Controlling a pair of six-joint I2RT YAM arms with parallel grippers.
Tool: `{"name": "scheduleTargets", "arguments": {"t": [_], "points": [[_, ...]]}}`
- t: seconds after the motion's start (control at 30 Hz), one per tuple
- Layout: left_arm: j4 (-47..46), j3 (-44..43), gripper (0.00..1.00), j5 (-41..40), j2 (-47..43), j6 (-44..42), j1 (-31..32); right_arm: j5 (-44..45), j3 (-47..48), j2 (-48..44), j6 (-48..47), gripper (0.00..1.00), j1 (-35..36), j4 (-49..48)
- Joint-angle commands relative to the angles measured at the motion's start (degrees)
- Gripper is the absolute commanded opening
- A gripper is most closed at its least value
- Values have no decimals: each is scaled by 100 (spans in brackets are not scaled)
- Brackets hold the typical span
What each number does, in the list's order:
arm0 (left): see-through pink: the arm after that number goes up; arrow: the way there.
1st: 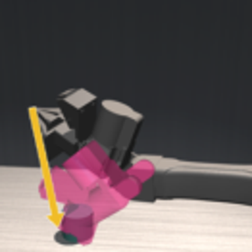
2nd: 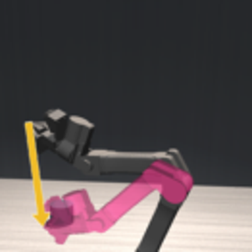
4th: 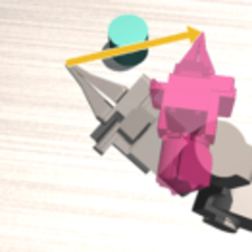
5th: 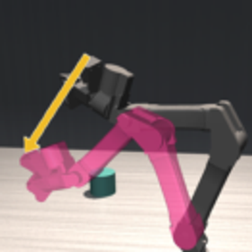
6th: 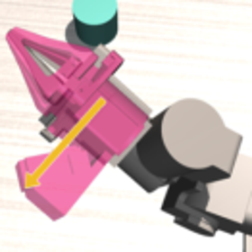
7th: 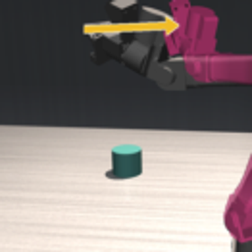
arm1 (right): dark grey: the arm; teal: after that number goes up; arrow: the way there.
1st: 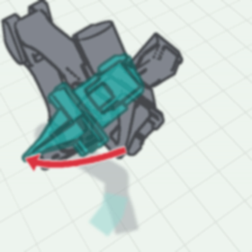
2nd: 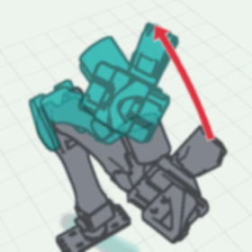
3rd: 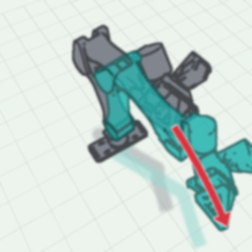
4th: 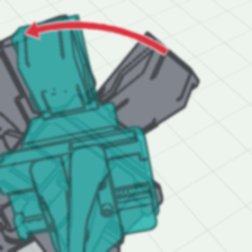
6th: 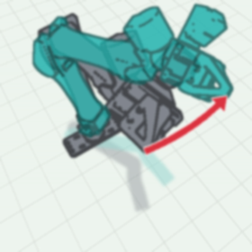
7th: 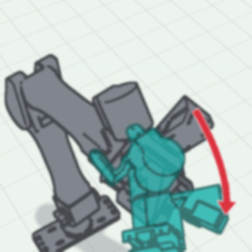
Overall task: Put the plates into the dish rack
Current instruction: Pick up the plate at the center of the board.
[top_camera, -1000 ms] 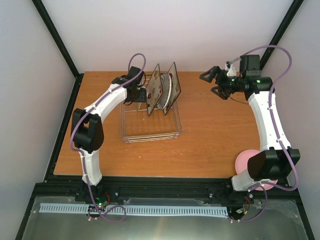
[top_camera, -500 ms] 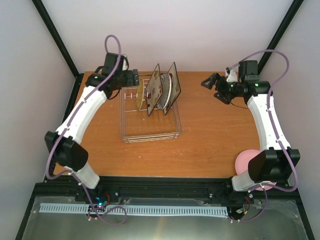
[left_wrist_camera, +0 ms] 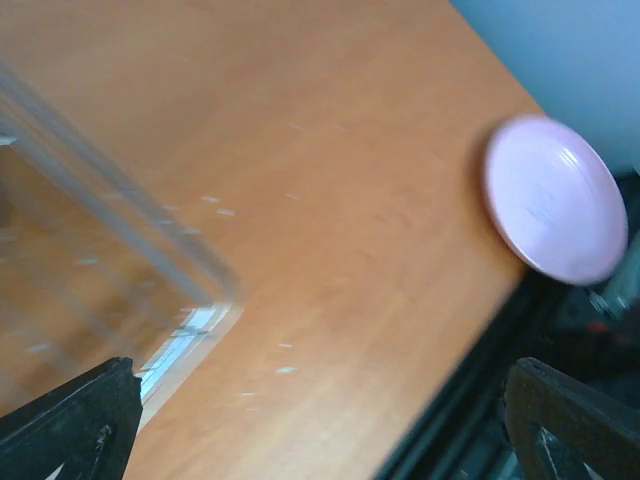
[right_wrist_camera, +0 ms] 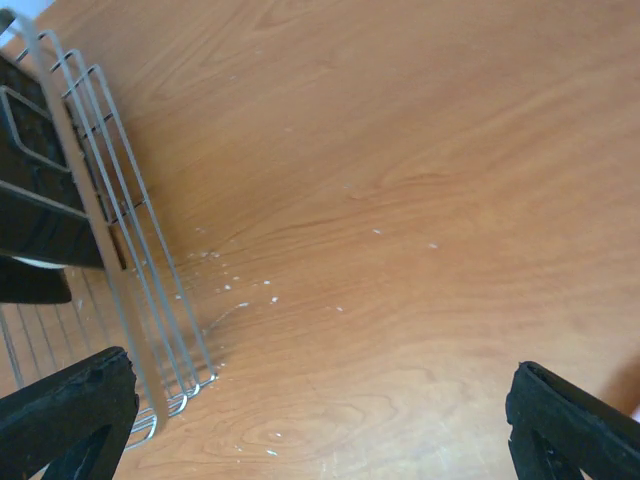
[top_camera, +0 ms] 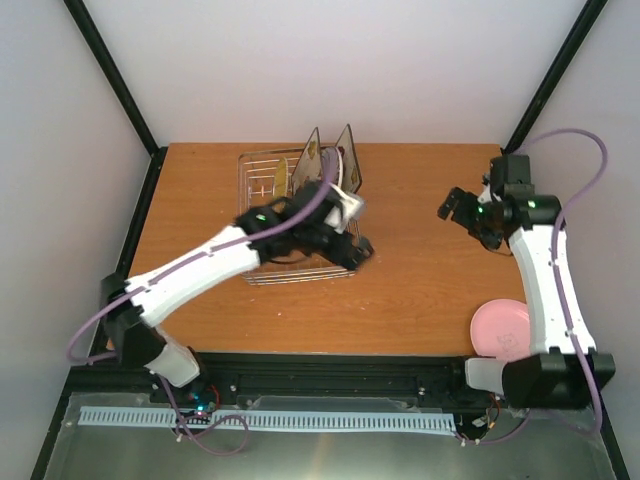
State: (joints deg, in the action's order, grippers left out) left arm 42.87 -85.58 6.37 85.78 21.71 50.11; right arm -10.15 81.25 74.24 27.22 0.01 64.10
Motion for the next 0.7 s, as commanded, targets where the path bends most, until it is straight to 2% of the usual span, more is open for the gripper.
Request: {"name": "scheduleTargets", "arguments": {"t": [0.0,0.13,0.23,0.47,0.67], "points": [[-42,-788,100,681,920,-222,1005,268,-371,-910,515,100,-437,8],[99,-1430,100,1099,1469,-354,1253,74,-421,-2065,799,100,-512,-985],[72,-1676,100,1282,1742,-362,1255,130,20,-2394,466,100,-507,-951],[855,-3235,99,1176,3179,-205,1282,-705,-161,-3948,-29,100,-506,-2270],[655,-4085,100,1542,4056,-15,1334,-1515,7,-4222,122,100,-510,-2536]]}}
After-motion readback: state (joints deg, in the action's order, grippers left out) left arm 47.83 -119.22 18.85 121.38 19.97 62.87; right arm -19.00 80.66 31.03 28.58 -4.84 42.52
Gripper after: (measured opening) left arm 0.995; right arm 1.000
